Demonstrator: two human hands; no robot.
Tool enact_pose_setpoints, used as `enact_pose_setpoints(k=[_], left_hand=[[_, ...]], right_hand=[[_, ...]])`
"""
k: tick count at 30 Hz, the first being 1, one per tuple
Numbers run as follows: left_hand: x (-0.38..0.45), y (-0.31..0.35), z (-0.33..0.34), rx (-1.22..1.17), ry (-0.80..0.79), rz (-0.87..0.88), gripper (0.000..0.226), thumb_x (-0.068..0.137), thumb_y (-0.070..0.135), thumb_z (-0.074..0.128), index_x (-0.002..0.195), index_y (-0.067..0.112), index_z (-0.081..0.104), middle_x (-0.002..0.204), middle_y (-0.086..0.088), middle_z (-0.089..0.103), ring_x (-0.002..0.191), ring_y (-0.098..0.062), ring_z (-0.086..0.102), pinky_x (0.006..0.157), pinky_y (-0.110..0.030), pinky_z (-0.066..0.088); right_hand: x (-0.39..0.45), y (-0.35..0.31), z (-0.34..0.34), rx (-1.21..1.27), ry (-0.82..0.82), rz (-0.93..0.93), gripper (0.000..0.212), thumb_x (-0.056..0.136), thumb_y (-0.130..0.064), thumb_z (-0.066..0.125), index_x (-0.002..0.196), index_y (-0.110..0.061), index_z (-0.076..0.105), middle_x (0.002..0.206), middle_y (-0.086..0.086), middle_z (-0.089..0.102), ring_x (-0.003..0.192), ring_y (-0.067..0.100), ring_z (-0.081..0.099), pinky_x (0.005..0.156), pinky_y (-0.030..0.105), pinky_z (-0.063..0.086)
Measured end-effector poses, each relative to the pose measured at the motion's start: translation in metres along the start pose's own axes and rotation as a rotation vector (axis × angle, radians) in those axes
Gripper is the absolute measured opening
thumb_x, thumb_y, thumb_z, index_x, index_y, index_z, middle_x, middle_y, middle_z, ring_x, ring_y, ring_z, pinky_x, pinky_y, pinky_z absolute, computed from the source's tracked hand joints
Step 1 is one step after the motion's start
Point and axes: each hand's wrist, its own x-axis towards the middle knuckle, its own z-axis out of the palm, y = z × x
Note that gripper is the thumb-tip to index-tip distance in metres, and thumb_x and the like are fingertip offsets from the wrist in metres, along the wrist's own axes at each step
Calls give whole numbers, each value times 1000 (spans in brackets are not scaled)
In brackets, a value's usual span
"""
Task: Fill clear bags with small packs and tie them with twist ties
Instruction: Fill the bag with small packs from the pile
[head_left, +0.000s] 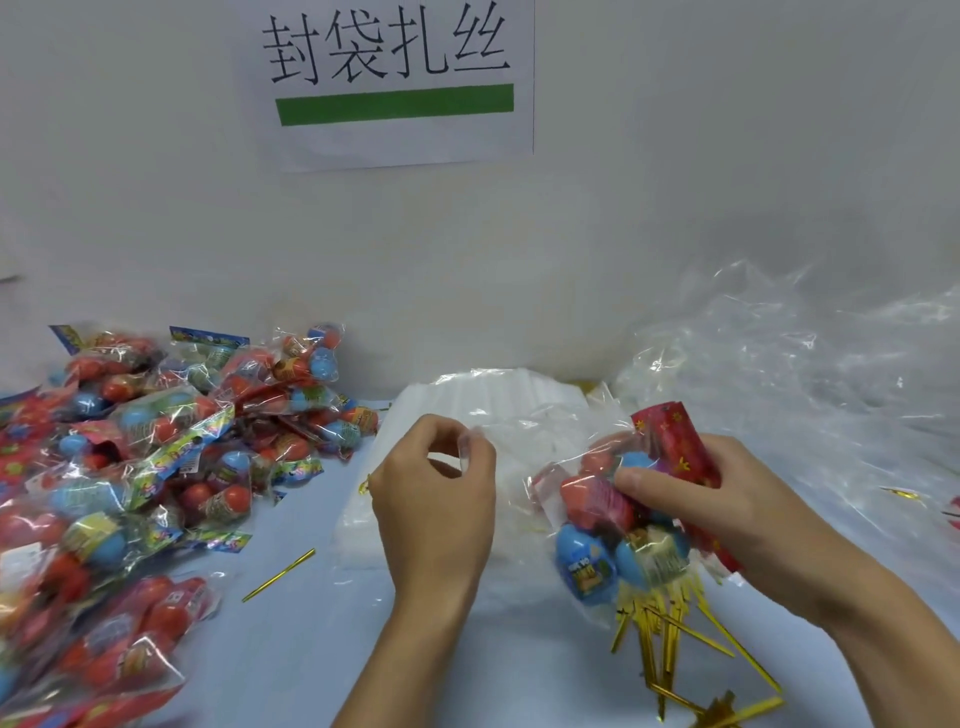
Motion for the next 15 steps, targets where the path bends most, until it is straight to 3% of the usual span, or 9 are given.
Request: enact_pose_setpoints(k=[2,4,8,11,13,15], left_hand=[[0,0,0,-4,-9,11,23,86,20,69,66,28,60,73,22,64,67,-6,59,57,-15,43],[-2,0,1,10,-57,59,21,86,22,69,67,27,60,68,15,64,70,-7,59,60,-11,42],[-9,0,5,106,-198,151,18,87,29,69,73,27,58,65,11,60,65,-9,57,58,-20,46],[-11,0,6,135,-292,216,13,87,33,70,80,30,59,63,11,57,66,-8,56,54,-14,43],[-13,1,8,141,-354,293,12,90,32,68,83,29,58,69,13,57,75,-5,56,59,-11,43],[-15,3,10,122,-359,357,13,93,27,66,84,26,57,80,13,56,84,-3,54,62,-8,42]], right_hand=[[1,0,2,-55,67,-28,41,66,-65,83,80,-27,75,64,0,69,56,13,65,49,25,51],[2,2,7,-72,139,-25,43,62,-67,77,82,-28,76,64,-2,71,51,7,64,46,21,48],[10,9,17,5,373,-16,47,61,-67,73,78,-24,73,67,0,73,58,11,71,46,23,52],[16,15,22,85,544,12,41,76,-56,77,79,-16,70,70,5,73,64,19,74,49,31,57],[19,18,30,93,590,40,37,81,-53,75,83,-17,70,75,5,74,70,20,75,55,39,62],[19,17,40,78,552,44,40,76,-61,71,90,-23,68,80,-1,75,71,13,75,60,37,63]])
